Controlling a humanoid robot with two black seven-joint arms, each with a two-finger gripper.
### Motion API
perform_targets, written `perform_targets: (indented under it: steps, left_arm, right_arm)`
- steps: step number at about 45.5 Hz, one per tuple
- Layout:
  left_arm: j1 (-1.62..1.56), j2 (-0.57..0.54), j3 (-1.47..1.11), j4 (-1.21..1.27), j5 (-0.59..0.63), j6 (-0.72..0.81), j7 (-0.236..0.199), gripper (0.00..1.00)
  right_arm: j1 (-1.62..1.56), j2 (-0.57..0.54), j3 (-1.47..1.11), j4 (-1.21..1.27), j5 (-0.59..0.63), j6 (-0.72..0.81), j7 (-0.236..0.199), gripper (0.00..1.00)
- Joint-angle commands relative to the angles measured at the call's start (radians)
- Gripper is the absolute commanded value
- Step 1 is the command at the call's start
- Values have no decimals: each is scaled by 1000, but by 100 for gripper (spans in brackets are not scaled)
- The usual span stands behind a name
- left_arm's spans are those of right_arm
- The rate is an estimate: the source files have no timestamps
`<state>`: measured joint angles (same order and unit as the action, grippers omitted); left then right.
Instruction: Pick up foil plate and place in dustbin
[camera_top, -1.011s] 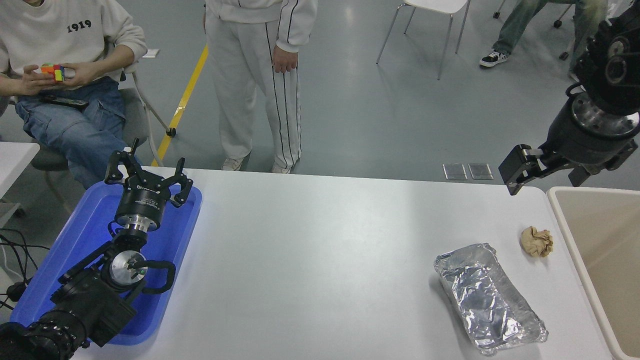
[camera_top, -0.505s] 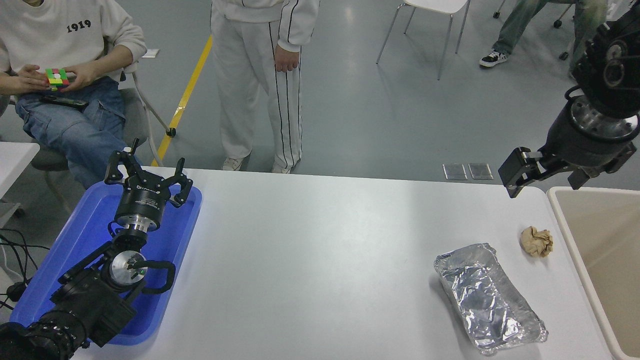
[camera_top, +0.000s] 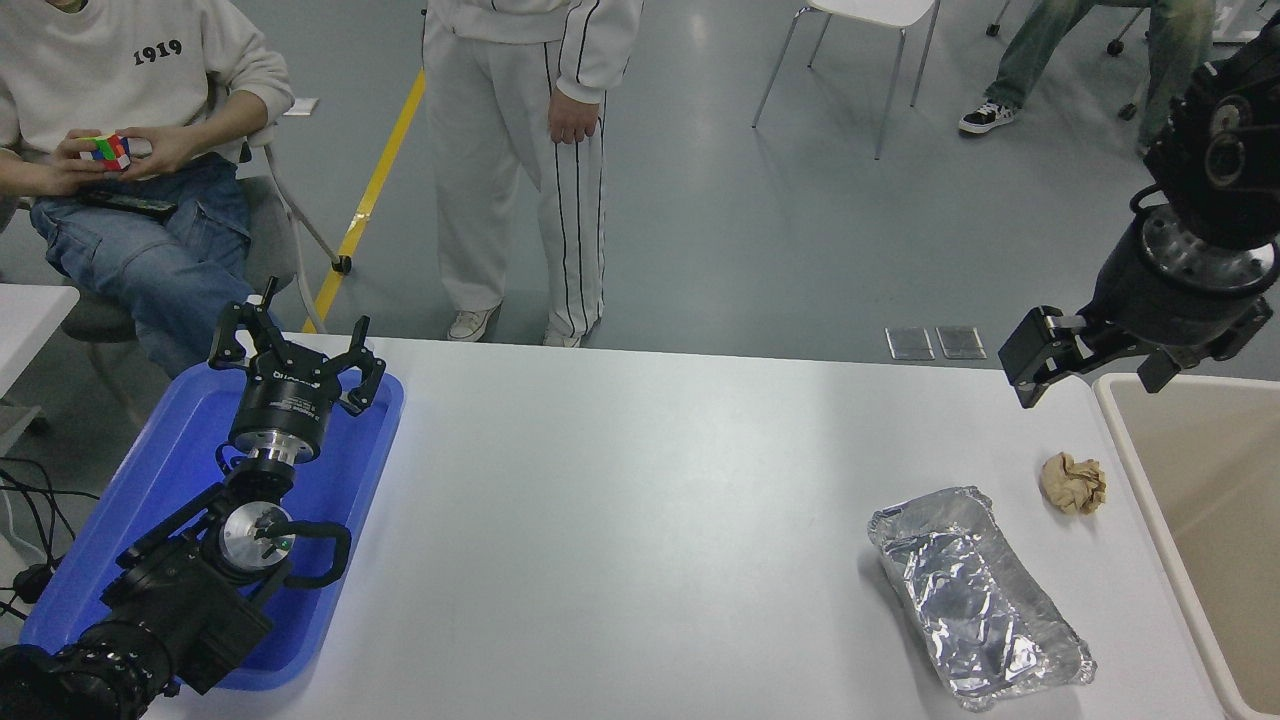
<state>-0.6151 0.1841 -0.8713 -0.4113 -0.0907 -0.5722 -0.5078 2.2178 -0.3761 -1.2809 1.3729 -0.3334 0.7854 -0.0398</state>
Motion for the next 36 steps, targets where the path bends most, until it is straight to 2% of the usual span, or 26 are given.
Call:
perform_targets:
  steps: [1, 11, 22, 25, 28, 36]
  left_arm:
    - [0, 0, 0, 0, 0, 0, 0, 100]
    - [0, 0, 0, 0, 0, 0, 0, 100]
    - [0, 0, 0, 0, 0, 0, 0, 100]
    - [0, 0, 0, 0, 0, 0, 0, 100]
    - [0, 0, 0, 0, 0, 0, 0, 100]
    - [2, 0, 0, 0, 0, 0, 0, 100]
  right_arm:
    - [-59, -1, 0, 0, 5, 0, 0, 100]
    - [-151, -3, 25, -40, 4, 0, 1, 100]
    - [-231, -43, 23, -40, -36, -176, 0, 100]
    - [-250, -43, 28, -38, -96, -210, 0, 97]
    - [-274, -46, 46, -35, -171, -245, 0, 88]
    - [-408, -98, 158, -38, -401, -321, 0, 87]
